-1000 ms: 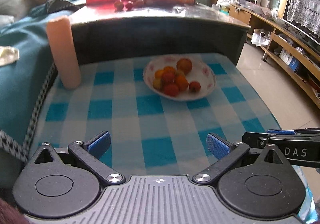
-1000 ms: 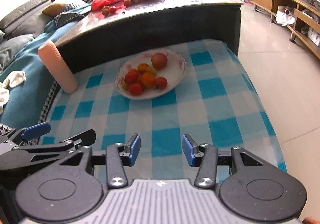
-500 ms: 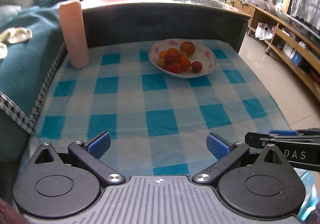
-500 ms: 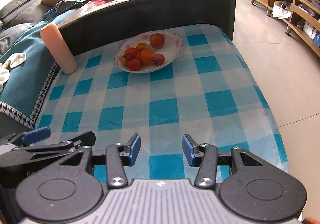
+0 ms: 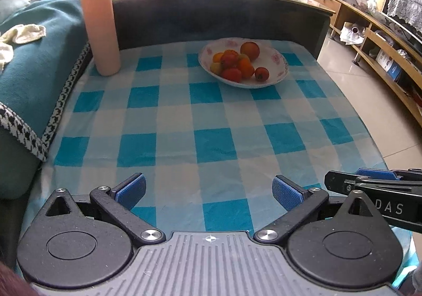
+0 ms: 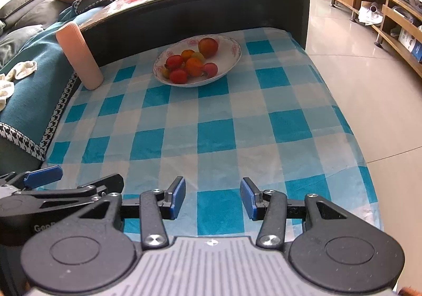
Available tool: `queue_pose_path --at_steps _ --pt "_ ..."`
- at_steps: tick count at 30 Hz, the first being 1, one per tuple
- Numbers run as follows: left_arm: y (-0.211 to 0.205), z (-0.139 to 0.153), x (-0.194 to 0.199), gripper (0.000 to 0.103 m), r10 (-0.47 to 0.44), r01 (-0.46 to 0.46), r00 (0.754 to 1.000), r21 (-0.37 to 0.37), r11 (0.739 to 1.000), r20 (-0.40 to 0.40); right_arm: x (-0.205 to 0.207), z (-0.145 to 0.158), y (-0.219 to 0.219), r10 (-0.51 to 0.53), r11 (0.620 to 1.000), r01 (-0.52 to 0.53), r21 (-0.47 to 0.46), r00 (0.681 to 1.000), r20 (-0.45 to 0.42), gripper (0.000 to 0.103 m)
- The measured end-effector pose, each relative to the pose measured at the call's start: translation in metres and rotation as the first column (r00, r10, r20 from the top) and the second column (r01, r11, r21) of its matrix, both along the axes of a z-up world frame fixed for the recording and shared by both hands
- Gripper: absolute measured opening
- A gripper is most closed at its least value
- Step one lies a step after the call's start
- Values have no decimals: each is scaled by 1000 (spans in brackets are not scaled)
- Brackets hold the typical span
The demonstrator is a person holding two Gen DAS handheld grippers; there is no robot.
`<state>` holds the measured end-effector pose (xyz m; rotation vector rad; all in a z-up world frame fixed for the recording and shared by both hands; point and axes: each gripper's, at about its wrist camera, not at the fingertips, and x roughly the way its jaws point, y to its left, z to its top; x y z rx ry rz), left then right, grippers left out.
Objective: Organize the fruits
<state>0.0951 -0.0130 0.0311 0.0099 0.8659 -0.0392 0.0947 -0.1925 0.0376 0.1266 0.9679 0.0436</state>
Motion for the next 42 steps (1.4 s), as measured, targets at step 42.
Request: queue_pose_path --at_steps 42 --pt "0 -9 0 94 42 -44 996 -21 999 -83 -4 -6 5 20 999 -21 -25 1000 -22 55"
